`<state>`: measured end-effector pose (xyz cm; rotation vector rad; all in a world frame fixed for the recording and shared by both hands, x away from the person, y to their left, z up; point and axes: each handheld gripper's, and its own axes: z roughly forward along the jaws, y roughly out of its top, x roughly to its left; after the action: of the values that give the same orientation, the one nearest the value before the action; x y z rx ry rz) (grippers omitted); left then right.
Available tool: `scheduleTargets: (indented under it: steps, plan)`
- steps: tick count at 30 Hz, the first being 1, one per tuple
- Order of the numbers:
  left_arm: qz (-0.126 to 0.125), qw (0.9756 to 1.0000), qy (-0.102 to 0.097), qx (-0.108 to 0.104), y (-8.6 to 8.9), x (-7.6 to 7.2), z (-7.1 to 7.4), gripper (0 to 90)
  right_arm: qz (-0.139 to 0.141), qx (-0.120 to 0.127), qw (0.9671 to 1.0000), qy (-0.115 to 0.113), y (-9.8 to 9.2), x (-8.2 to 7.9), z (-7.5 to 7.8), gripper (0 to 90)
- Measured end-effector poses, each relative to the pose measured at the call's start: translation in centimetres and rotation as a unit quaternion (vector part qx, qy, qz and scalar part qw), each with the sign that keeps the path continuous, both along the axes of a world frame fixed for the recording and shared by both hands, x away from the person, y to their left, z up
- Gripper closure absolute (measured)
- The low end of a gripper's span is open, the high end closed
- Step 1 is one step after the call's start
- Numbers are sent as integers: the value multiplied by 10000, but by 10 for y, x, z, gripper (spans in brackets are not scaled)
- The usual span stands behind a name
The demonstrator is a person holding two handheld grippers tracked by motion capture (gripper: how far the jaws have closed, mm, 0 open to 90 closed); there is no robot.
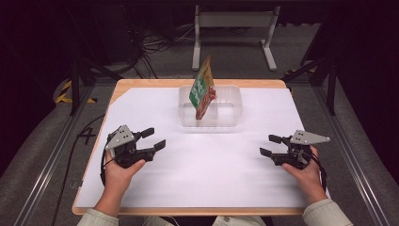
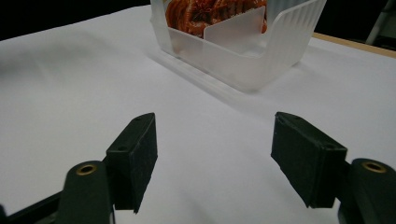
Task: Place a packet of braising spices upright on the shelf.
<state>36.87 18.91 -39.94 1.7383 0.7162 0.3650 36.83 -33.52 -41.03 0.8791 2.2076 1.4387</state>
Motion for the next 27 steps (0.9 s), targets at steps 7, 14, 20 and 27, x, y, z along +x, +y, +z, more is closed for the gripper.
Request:
scheduleTargets:
  steps: [7, 14, 20, 27]
  plan:
    - [-29, 9999, 153, 43, 1, -2, -18, 315, -3, -34, 10000, 13, 1, 1, -3, 309]
    - [-1, 9991, 253, 346, -1, -1, -35, 294, -3, -117, 9999, 33, 3, 1, -7, 306]
    - [-83, 9944, 691, 799, -5, 3, -46, 285, 11, -177, 9998, 106, 5, 2, -13, 305]
    - [-21, 9881, 913, 1238, -10, 6, -53, 279, 36, -235, 9996, 176, 6, 3, -18, 305]
